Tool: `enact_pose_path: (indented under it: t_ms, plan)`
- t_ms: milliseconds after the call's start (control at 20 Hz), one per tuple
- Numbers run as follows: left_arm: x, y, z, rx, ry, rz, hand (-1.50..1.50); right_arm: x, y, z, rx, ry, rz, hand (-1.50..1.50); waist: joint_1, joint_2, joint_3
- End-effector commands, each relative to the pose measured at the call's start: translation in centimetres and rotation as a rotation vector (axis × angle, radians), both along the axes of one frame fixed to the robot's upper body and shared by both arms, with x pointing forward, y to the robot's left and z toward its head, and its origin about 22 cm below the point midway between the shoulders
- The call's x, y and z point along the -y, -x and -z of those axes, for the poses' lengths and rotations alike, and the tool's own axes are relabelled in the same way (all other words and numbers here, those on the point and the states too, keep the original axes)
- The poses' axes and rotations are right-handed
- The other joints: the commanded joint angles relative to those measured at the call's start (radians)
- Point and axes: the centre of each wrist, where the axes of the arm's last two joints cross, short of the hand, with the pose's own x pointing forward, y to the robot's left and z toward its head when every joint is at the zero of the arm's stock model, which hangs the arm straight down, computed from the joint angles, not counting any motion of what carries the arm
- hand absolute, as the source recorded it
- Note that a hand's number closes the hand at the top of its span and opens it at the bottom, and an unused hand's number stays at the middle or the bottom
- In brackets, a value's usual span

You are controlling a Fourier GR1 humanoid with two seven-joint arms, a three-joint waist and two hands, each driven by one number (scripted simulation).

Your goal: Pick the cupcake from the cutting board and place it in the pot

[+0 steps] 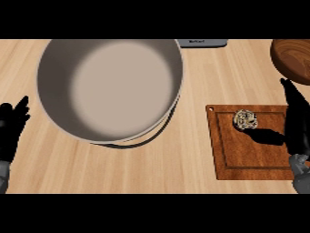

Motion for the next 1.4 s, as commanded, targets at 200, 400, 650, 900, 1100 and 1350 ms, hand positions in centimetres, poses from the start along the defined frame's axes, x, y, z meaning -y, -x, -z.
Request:
enact_pose_path:
  t_ms: [200, 400, 650, 900, 1100, 1350]
  plan:
    - [0.3, -0.6, -0.1, -0.01, -0.006, 0.012, 0.0, -4.5, 0.1, -5.7, -0.45, 0.065, 0.021, -1.5, 0.014, 0.005, 0.002]
    - [1.5, -1.1, -1.0, 0.005, 0.0, 0.026, 0.0, -6.0, -0.4, -8.2, -0.555, 0.048, 0.002, -1.5, 0.024, 0.007, 0.005]
    - [0.7, 0.4, 0.3, -0.012, 0.018, 0.035, 0.0, -7.7, -1.3, -9.0, -0.573, 0.022, 0.098, -1.5, 0.037, 0.008, 0.005]
    - [0.9, -0.1, -0.4, 0.01, 0.003, 0.003, 0.0, -5.0, -1.0, -6.9, -0.608, 0.007, 0.109, -1.5, 0.023, 0.009, 0.007]
    - [1.4, 0.1, 1.1, 0.009, -0.012, 0.023, 0.0, -4.5, -2.6, -3.9, -0.632, 0.01, 0.125, -1.5, 0.029, 0.013, 0.007]
    - [0.0, 0.0, -0.7, 0.022, -0.003, 0.031, 0.0, -3.9, -3.5, -2.2, -0.656, 0.012, 0.118, -1.5, 0.029, 0.012, 0.007]
